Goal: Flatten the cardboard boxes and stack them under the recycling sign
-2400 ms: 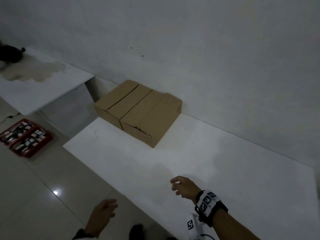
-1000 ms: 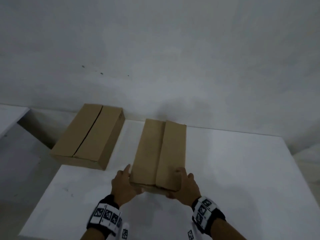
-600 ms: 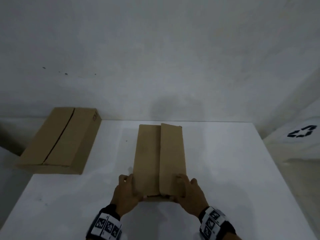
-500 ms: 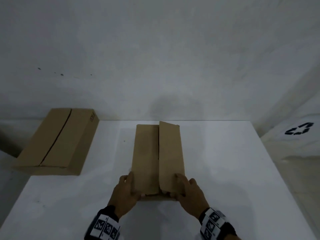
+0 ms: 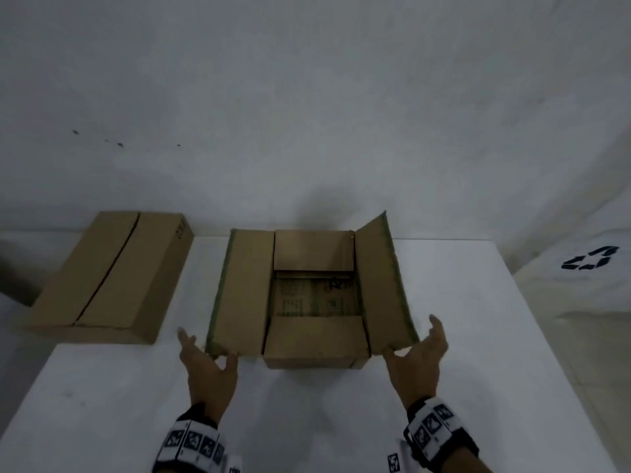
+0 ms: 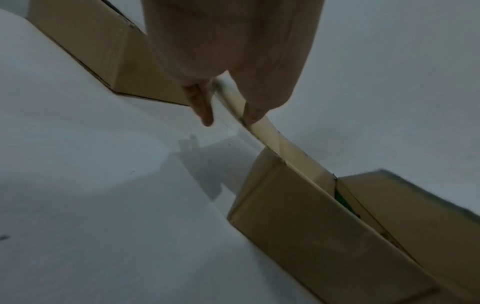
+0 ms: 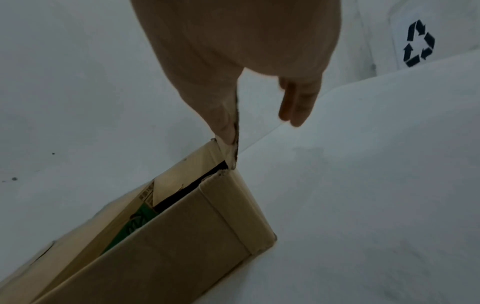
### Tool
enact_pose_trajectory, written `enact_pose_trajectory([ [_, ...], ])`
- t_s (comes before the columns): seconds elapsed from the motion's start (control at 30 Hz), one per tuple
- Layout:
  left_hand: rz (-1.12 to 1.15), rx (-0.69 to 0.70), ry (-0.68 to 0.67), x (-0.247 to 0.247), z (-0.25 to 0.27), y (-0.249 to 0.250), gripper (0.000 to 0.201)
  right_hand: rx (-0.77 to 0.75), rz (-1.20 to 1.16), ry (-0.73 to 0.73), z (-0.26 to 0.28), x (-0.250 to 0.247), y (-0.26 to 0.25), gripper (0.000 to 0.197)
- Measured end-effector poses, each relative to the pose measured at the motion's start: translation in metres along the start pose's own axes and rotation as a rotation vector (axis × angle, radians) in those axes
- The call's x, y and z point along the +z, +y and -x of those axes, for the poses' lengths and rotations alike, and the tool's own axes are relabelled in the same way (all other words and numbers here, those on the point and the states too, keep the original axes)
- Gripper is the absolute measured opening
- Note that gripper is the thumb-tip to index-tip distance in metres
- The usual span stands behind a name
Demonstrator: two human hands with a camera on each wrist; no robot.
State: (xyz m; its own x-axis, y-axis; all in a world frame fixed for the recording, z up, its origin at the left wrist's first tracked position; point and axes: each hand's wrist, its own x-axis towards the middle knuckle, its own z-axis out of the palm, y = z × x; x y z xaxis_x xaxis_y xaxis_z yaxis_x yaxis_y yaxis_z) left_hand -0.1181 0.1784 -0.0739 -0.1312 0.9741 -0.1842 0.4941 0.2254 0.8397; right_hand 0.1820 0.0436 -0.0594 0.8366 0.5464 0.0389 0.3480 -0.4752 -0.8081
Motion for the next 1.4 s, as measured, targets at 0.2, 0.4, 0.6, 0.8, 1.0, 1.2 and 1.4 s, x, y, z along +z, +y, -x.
enact_pose_trajectory([
  [0.2, -0.650, 0.031, -0.248, 0.014, -0.032, 0.006, 0.052, -0.024, 0.559, -0.255, -0.024, 0.008, -0.003, 0.078],
  [0.4, -0.287, -0.036, -0.513, 0.037, -0.023, 0.034, 0.038, 0.146, 0.349, -0.591, -0.028, 0.029, 0.000, 0.087],
  [0.6, -0.206, -0.049, -0.587, 0.039, -0.018, 0.015, 0.045, 0.225, 0.083, -0.679, -0.012, 0.035, 0.000, 0.096],
  [0.8, -0.190, -0.036, -0.689, 0.028, -0.023, 0.008, 0.043, 0.301, -0.042, -0.667, -0.002, 0.033, 0.002, 0.062],
  [1.0, -0.403, 0.161, -0.853, 0.007, -0.027, 0.005, 0.030, 0.407, -0.047, -0.661, -0.029, 0.007, -0.004, 0.042],
  [1.2, -0.667, 0.556, -0.684, 0.000, -0.027, 0.015, 0.073, 0.160, 0.200, -0.771, -0.062, -0.016, -0.006, 0.037],
  [1.4, -0.934, 0.747, -0.802, 0.026, 0.002, 0.017, 0.034, -0.129, 0.371, -0.692, -0.073, 0.001, -0.009, 0.042],
])
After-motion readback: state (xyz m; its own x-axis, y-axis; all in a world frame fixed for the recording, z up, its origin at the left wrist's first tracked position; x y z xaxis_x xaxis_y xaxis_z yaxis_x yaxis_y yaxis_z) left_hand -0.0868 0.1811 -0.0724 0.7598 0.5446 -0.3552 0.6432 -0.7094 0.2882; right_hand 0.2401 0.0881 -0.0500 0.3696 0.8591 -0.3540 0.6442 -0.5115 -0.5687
